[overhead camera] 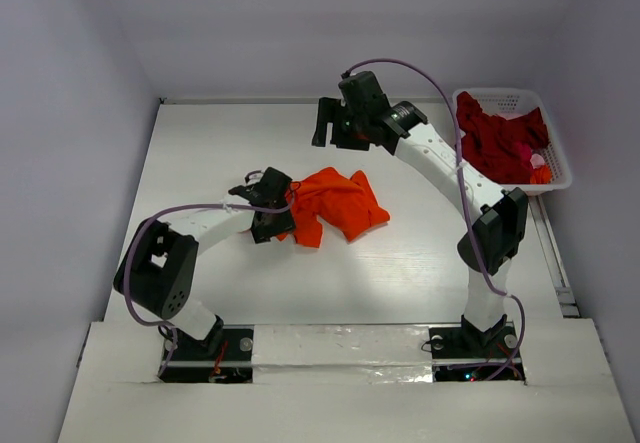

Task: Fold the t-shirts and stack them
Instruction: Flatten out the tshirt

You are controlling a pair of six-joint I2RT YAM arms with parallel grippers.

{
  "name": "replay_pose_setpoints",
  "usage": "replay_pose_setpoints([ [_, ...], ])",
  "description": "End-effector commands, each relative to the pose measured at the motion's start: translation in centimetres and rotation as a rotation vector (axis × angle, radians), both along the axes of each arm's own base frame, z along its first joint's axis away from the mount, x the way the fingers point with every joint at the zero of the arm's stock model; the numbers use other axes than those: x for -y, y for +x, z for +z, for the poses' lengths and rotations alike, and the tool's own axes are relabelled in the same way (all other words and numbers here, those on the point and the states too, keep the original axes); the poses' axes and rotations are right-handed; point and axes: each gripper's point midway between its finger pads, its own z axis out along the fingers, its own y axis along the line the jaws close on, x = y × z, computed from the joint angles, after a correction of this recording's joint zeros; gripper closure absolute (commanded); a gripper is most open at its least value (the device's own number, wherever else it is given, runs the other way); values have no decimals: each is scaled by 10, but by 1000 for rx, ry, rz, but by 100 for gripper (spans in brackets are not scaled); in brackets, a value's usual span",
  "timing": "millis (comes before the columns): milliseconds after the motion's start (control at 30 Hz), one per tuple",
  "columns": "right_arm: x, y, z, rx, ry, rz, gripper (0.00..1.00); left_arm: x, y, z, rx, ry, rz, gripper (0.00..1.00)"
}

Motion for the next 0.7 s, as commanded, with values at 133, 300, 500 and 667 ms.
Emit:
replay_pose_setpoints([
  [133, -2, 0, 37, 79, 82, 10, 19, -5, -8, -13, -18, 33, 0, 48],
  [300, -2, -1, 36, 77, 87, 12, 19, -4, -8, -20, -25, 31, 5, 49],
  [500, -3, -2, 36, 76, 94, 17, 19, -1, 2, -21, -15, 37, 8, 52],
  [667, -3, -2, 35, 77, 95, 15, 19, 1, 6, -26, -20, 43, 6, 53],
])
